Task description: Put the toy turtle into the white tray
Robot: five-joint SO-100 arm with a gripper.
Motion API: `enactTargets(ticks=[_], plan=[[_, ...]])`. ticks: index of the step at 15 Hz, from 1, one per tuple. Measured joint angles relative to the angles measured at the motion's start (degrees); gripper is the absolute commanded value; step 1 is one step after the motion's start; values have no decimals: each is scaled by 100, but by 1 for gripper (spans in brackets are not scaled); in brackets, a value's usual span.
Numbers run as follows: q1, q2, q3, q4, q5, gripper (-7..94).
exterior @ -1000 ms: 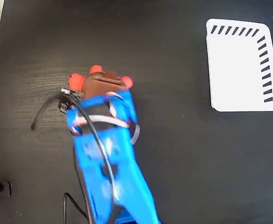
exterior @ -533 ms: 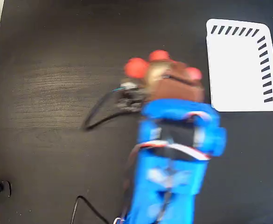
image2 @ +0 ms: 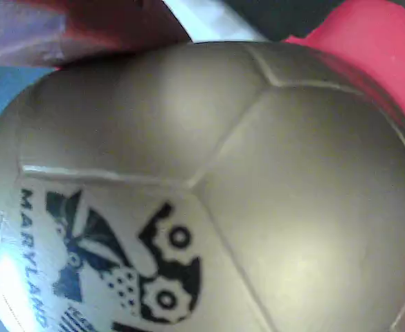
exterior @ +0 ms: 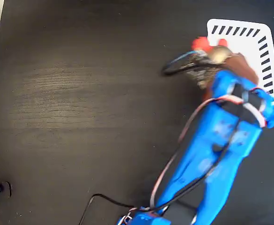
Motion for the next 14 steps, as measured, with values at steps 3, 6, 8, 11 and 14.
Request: enactTargets(ticks=[3, 6, 8, 11, 14], plan=[[264, -571, -545, -97, 44, 0], [501, -826, -686, -220, 44, 7], [439, -844, -694, -281, 35, 7], [510, -958, -668, -387, 35, 42], [492, -993, -343, -422, -53, 56]])
